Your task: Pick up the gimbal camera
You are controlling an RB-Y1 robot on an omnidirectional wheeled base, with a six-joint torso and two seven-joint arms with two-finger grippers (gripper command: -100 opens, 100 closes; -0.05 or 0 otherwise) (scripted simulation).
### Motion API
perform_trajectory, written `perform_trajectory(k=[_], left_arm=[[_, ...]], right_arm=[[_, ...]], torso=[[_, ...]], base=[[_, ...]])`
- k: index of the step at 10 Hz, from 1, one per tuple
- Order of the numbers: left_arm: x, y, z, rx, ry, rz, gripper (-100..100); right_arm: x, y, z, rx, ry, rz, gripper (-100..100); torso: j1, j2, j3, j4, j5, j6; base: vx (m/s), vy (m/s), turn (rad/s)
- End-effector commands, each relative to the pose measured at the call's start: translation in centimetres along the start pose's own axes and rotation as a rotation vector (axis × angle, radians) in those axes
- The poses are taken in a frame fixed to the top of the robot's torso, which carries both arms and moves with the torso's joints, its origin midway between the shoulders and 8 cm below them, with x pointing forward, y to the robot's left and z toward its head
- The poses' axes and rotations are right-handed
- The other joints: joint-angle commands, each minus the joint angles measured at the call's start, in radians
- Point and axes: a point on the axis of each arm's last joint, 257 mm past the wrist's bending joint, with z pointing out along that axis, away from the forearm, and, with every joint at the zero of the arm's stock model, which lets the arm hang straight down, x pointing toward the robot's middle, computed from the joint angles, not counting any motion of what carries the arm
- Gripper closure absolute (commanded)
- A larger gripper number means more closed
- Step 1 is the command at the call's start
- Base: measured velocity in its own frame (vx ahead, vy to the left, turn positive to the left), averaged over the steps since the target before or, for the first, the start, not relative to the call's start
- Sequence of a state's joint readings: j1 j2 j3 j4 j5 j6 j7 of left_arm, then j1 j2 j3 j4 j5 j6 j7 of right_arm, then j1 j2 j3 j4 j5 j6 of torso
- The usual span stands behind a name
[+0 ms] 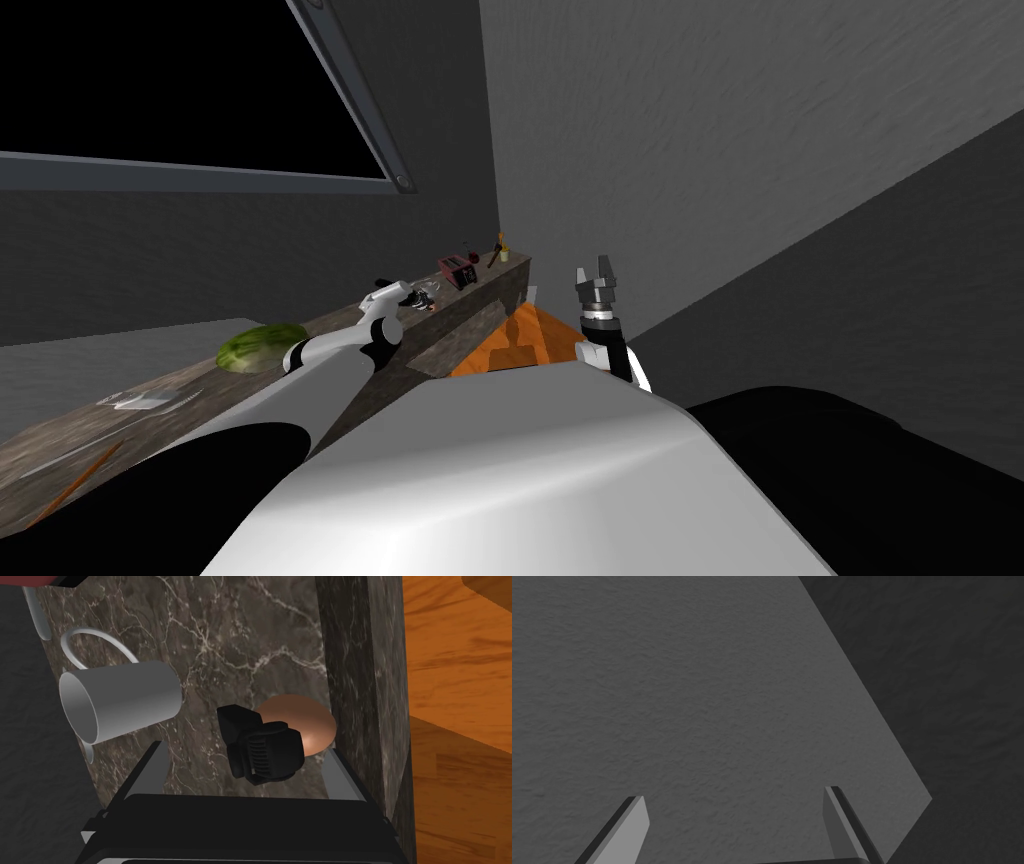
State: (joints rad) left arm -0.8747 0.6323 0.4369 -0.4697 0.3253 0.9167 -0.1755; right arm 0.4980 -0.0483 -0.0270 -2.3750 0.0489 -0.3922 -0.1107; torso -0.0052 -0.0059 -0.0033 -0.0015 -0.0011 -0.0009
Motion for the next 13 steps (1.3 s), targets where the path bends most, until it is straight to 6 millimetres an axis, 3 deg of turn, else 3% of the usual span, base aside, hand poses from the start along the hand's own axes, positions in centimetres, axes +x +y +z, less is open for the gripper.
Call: perform_trajectory(k=[1, 10, 11, 13], left_arm=[[-0.3, 0.1, 0.0, 0.001, 0.008, 0.026, -100], [-1.8, 0.5, -0.1, 0.013, 0.053, 0.085, -100], [-1.8, 0.5, -0.1, 0.014, 0.053, 0.088, 100], [-1.8, 0.5, -0.1, 0.012, 0.053, 0.087, 100]], right_arm=[[0.0, 0.0, 0.0, 0.0, 0.0, 0.0, 0], [0.0, 0.0, 0.0, 0.0, 0.0, 0.0, 0], [0.0, 0.0, 0.0, 0.0, 0.0, 0.0, 0], [0.0, 0.0, 0.0, 0.0, 0.0, 0.0, 0]], torso=[[0.0, 0.0, 0.0, 0.0, 0.0, 0.0], [0.003, 0.002, 0.001, 0.0, 0.001, 0.001], [0.005, 0.003, 0.002, 0.001, 0.001, 0.001], [0.007, 0.005, 0.003, 0.001, 0.001, 0.001]], base=[[0.086, -0.084, 0.098], [0.057, -0.074, 0.08], [0.0, 0.0, 0.0], [0.0, 0.0, 0.0]])
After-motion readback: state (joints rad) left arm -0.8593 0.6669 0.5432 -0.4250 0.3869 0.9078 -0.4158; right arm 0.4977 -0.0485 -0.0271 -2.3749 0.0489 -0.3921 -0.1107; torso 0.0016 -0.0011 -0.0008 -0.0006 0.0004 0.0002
